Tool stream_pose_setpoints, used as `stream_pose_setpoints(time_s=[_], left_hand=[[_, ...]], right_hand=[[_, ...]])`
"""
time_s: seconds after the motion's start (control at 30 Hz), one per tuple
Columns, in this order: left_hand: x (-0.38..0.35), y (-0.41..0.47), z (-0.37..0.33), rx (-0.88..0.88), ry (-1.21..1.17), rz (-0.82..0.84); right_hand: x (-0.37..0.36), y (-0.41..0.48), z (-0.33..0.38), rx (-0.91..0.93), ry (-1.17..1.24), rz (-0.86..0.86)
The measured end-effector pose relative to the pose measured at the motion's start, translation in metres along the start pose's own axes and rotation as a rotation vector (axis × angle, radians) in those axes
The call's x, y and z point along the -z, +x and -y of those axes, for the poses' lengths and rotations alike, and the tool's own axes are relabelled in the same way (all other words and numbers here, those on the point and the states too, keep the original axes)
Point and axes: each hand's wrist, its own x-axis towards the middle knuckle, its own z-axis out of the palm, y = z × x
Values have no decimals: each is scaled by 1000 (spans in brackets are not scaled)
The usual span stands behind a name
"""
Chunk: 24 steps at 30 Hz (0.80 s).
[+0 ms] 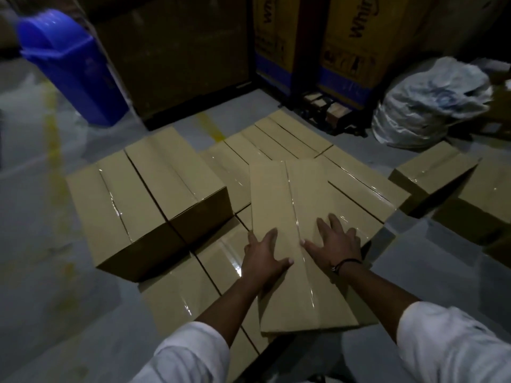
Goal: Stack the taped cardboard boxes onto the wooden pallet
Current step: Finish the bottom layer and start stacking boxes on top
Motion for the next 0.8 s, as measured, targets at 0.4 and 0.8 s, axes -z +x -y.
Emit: stream_pose_setpoints(time_s=[0.4, 0.8], left_hand=[[-1, 123, -4, 113, -6, -54], [-11, 223, -30, 386, -111, -225]], right_hand=[[7, 158, 6, 193, -48, 33], [12, 314, 19, 474, -89, 103]])
